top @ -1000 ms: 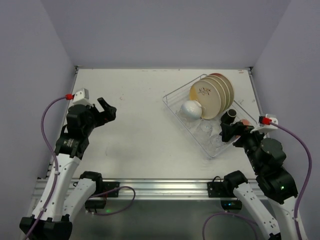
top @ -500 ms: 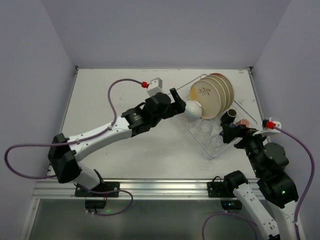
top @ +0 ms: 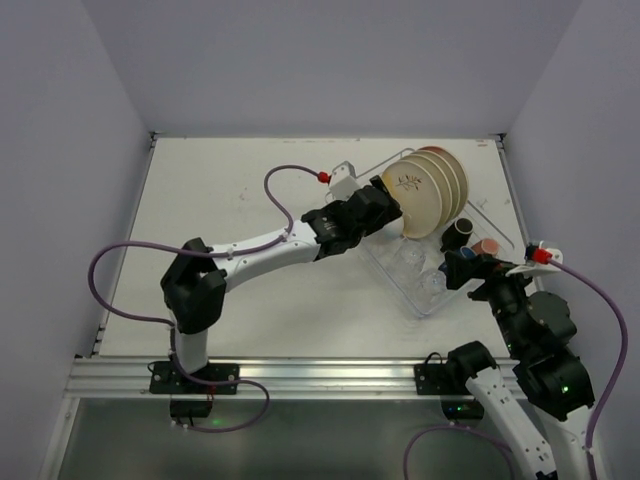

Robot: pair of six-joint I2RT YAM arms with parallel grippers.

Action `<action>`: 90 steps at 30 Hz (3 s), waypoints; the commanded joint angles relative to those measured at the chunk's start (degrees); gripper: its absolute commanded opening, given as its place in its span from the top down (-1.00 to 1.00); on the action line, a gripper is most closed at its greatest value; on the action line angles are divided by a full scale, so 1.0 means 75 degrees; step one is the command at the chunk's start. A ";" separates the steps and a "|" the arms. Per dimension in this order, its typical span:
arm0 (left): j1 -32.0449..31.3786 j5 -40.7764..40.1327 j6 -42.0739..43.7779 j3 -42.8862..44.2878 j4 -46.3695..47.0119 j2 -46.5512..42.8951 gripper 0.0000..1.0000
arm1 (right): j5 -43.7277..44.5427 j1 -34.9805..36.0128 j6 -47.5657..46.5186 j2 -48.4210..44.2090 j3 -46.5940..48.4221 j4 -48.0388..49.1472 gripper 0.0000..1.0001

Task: Unload the mixed dishes from the dish rack

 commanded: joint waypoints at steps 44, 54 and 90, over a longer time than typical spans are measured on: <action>0.0503 -0.0075 -0.2562 0.2548 -0.2254 0.2154 -1.00 | -0.0193 0.0002 0.0000 -0.0112 -0.0097 0.0466 -0.98; 0.0550 0.0042 -0.1988 0.2185 -0.1096 0.2260 -1.00 | -0.0368 0.0002 -0.0047 -0.0171 -0.0074 0.0431 -0.98; 0.0667 0.1401 -0.0875 -0.1505 0.5420 0.1287 -0.74 | -0.0814 0.0002 -0.0199 -0.0018 -0.0109 0.0501 -0.98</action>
